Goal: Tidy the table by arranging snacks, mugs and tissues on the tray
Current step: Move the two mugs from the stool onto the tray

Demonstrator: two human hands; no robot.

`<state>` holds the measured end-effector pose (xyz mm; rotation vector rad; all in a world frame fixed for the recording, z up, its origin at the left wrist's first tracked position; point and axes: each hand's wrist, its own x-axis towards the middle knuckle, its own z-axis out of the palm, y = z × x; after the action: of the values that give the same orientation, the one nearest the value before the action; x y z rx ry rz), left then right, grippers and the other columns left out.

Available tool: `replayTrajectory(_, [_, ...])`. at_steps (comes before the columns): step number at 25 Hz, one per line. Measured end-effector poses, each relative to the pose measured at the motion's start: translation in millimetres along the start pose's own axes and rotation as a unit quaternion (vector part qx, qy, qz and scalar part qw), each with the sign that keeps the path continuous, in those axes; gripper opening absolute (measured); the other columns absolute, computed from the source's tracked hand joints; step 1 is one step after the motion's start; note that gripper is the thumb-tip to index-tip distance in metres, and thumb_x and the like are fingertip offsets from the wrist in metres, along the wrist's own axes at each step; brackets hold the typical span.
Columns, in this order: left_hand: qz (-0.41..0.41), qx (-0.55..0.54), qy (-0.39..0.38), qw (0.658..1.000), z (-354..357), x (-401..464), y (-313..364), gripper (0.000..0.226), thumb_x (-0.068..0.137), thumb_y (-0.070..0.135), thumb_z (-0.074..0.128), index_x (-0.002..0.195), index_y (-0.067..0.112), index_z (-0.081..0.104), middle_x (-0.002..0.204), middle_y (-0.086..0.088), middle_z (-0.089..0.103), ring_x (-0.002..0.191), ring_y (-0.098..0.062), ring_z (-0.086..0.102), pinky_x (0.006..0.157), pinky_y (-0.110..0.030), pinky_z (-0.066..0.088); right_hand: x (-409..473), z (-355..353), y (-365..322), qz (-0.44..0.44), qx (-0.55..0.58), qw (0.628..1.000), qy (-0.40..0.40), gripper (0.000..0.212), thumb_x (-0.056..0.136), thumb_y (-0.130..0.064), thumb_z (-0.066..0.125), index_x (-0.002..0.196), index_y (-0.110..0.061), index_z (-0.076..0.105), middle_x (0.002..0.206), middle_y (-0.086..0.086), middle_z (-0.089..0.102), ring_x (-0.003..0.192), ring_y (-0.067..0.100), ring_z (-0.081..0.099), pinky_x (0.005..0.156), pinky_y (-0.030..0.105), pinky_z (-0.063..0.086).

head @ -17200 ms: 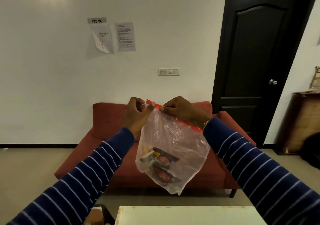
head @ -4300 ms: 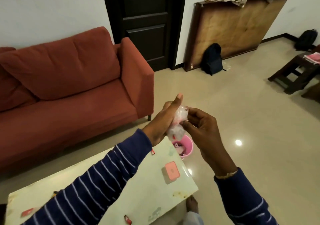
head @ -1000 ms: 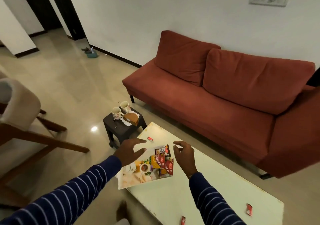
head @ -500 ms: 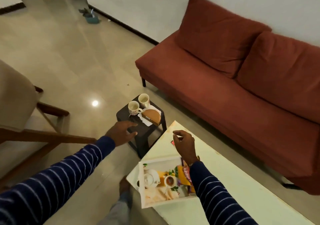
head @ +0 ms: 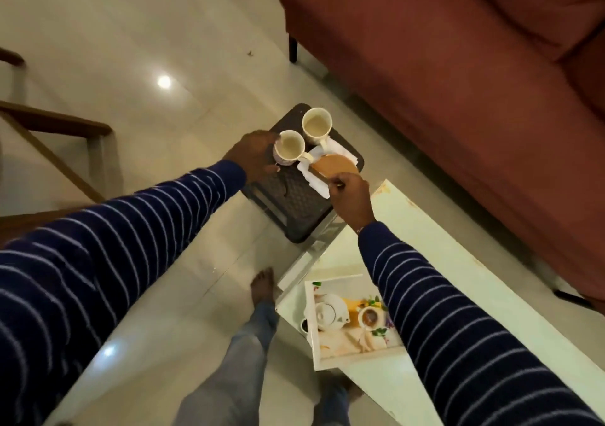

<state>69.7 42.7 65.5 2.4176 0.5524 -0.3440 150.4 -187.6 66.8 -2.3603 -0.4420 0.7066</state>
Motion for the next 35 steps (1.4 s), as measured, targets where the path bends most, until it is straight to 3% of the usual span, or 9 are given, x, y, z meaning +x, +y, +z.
replayTrajectory(4, [-0.018,-0.015,-0.019,1.0,41,59,-45,0.099,0.062,0.027,0.091,0.145,0.008,0.04,0.147,-0.016,0.044,0.134,-0.034,0.043,0.109,-0.039,0.036,67,48,6,-0.01,-0.068,0.998,-0.013,0.021,0.094,-0.02,0.061,0.085,-0.006,0.074,0.083,0.011,0.071,0.076,0.026,0.063,0.073,0.038,0.054])
replayTrajectory(6, [-0.018,-0.019,-0.029,0.999,54,78,-60,0.108,0.062,0.029,0.092,0.149,0.009,0.033,0.151,-0.016,0.039,0.137,-0.033,0.039,0.111,-0.038,0.033,84,59,11,-0.014,-0.132,0.991,-0.016,0.027,0.096,-0.029,0.055,0.096,-0.013,0.076,0.09,0.009,0.073,0.083,0.026,0.064,0.075,0.035,0.052])
replayTrajectory(9, [-0.001,-0.041,-0.02,0.999,74,102,-80,0.11,0.062,0.032,0.092,0.15,0.008,0.031,0.149,-0.016,0.043,0.136,-0.033,0.04,0.109,-0.037,0.034,110,80,18,-0.004,-0.13,0.99,-0.051,0.024,0.095,-0.019,0.056,0.108,-0.007,0.072,0.103,0.016,0.071,0.095,0.032,0.065,0.081,0.036,0.048])
replayTrajectory(15, [0.038,-0.102,0.01,0.994,98,120,-86,0.094,0.058,0.036,0.092,0.139,0.018,0.047,0.134,-0.004,0.059,0.121,-0.022,0.055,0.096,-0.028,0.043,120,88,21,-0.063,-0.122,0.988,-0.064,0.015,0.094,-0.021,0.063,0.085,-0.009,0.067,0.078,0.007,0.062,0.071,0.02,0.058,0.064,0.029,0.038])
replayTrajectory(19, [0.075,-0.117,0.053,0.989,86,104,-86,0.086,0.058,0.043,0.089,0.132,0.015,0.053,0.128,-0.003,0.063,0.112,-0.009,0.055,0.088,-0.009,0.038,113,82,13,-0.07,-0.072,0.994,-0.041,0.021,0.098,-0.016,0.055,0.094,-0.005,0.073,0.089,0.011,0.072,0.076,0.015,0.059,0.066,0.025,0.038])
replayTrajectory(24, [0.154,-0.094,0.069,0.981,51,67,-61,0.088,0.059,0.053,0.085,0.132,0.015,0.054,0.129,-0.001,0.062,0.114,-0.009,0.056,0.093,-0.015,0.045,69,62,11,-0.107,-0.023,0.994,0.003,0.019,0.097,-0.019,0.061,0.106,-0.012,0.076,0.099,0.002,0.075,0.083,0.006,0.059,0.076,0.013,0.041])
replayTrajectory(26, [0.199,-0.077,0.043,0.976,50,46,-42,0.087,0.06,0.055,0.084,0.132,0.019,0.052,0.129,-0.001,0.062,0.114,-0.006,0.054,0.094,-0.011,0.042,34,51,23,-0.112,0.002,0.994,0.013,0.017,0.095,-0.016,0.064,0.106,-0.012,0.076,0.098,0.003,0.075,0.086,0.011,0.062,0.08,0.019,0.047])
replayTrajectory(31, [0.288,-0.045,-0.096,0.952,109,-12,19,0.085,0.065,0.05,0.084,0.134,0.012,0.052,0.132,-0.005,0.059,0.123,-0.016,0.053,0.106,-0.023,0.039,-89,34,90,-0.026,0.013,0.998,0.051,0.012,0.09,-0.021,0.071,0.096,-0.013,0.078,0.08,0.004,0.072,0.071,0.011,0.056,0.06,0.013,0.027])
replayTrajectory(35, [0.303,-0.034,-0.207,0.93,186,-54,55,0.086,0.062,0.044,0.089,0.134,0.018,0.052,0.133,-0.001,0.059,0.122,-0.015,0.052,0.104,-0.028,0.042,-180,41,156,0.088,0.011,0.995,0.038,0.018,0.092,-0.028,0.067,0.094,-0.013,0.076,0.085,0.001,0.073,0.074,0.008,0.055,0.069,0.012,0.034])
